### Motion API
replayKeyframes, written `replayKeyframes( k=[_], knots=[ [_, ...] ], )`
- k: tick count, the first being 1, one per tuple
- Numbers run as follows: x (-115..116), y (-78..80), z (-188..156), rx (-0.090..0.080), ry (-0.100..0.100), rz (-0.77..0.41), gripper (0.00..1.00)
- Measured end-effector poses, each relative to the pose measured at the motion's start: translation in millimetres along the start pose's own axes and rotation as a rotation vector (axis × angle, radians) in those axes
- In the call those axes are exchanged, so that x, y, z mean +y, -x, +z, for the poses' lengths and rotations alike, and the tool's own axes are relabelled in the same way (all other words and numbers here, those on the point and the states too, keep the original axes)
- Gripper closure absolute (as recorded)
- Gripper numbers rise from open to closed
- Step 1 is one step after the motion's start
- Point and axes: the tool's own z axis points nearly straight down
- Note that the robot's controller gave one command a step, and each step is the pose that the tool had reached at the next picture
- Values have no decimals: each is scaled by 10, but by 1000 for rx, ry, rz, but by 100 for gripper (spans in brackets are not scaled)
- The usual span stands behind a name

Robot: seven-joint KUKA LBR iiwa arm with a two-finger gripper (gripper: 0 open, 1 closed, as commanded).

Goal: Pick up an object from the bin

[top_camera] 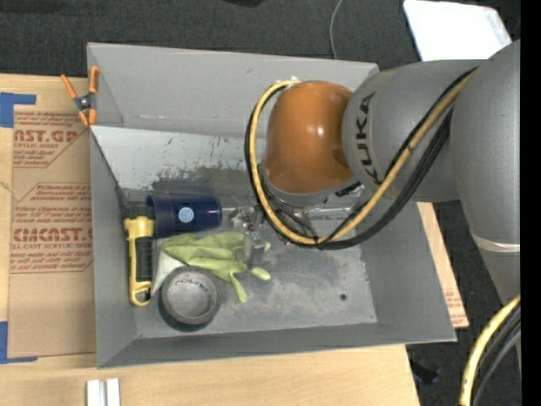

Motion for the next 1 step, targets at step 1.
replayKeyframes(
  k=[1],
  knots=[
    [69, 26, -655, 3, 0, -17, 100]
  ],
)
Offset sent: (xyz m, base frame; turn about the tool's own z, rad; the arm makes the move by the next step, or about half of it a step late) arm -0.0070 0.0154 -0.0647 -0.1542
